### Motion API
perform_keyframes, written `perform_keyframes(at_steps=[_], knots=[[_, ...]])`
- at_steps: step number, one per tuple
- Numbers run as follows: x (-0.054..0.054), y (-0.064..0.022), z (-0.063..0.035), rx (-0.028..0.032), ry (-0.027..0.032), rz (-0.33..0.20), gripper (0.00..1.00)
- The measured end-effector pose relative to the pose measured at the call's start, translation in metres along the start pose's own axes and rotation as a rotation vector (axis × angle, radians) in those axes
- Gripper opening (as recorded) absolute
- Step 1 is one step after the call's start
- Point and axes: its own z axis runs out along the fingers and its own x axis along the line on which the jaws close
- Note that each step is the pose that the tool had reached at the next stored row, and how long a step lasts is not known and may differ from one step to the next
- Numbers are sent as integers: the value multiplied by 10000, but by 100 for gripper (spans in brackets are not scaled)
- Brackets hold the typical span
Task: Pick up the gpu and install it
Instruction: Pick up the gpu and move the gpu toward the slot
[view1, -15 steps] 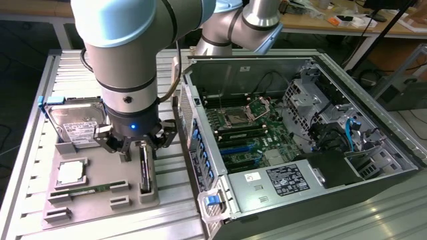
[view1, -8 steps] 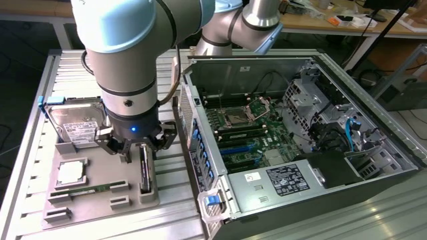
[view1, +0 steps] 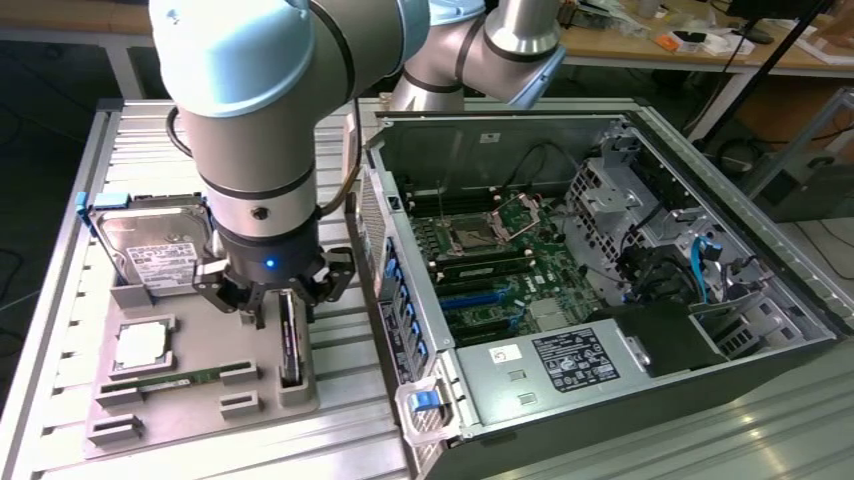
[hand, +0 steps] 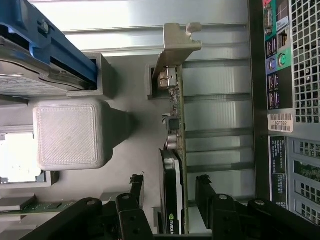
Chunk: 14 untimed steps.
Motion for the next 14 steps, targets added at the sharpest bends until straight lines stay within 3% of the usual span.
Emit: perform_keyframes(at_steps=[14], knots=[[0, -1, 12, -1, 0, -1, 54]])
